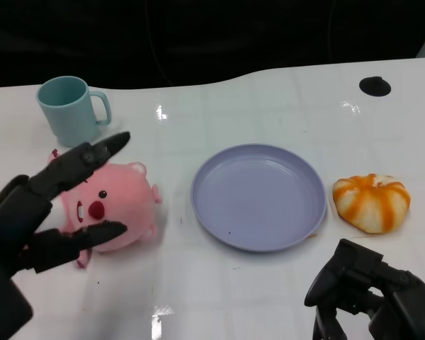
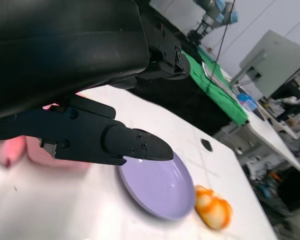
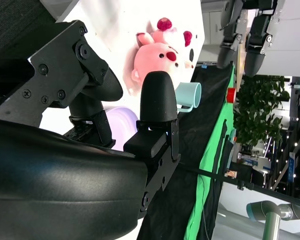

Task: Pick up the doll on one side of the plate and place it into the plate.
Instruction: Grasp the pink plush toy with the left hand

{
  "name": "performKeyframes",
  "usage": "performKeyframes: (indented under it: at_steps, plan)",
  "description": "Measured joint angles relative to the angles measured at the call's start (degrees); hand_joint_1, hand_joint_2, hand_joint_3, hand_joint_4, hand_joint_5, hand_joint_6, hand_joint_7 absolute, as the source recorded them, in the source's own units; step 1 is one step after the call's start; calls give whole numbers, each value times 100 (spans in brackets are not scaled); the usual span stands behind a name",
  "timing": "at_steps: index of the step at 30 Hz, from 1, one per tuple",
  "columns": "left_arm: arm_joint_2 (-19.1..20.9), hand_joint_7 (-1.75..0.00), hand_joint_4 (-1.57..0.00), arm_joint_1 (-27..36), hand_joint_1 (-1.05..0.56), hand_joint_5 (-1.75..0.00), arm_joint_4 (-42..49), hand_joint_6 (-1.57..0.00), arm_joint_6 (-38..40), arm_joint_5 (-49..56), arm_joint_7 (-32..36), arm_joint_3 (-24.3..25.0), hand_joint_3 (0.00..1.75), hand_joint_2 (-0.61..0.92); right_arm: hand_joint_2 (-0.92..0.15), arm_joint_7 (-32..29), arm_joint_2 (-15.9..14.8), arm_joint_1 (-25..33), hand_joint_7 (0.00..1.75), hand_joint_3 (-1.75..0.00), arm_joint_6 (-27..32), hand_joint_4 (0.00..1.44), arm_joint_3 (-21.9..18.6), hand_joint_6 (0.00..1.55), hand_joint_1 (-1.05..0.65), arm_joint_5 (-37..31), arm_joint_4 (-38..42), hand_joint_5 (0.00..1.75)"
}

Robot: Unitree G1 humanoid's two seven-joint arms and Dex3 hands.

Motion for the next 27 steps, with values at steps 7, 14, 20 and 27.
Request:
performKeyframes:
  at_steps: [7, 14, 20, 27]
  plan:
    - [471, -1, 0, -38, -73, -12, -57, -11, 83, 1504, 350, 34, 1, 90, -45, -9, 2, 8, 146, -133, 24, 65, 2, 61, 3, -27, -5, 174]
    - [1060, -1, -2, -227, -78, -6, -124, -11, 553, 2799, 325, -84, 0, 89, -44, -7, 1, 5, 146, -133, 24, 65, -1, 62, 2, -34, -9, 174]
    - [1316, -2, -4, -453, -75, -9, 1, -14, 828, 3299, 86, -358, 0, 84, -44, -7, 2, 4, 145, -134, 25, 65, -1, 62, 1, -34, -18, 174]
    - [1477, -1, -6, -908, -75, -11, 668, -14, 1012, 3664, -81, -824, 0, 85, -43, -10, 6, -3, 145, -136, 27, 66, -1, 63, 2, -36, -26, 173]
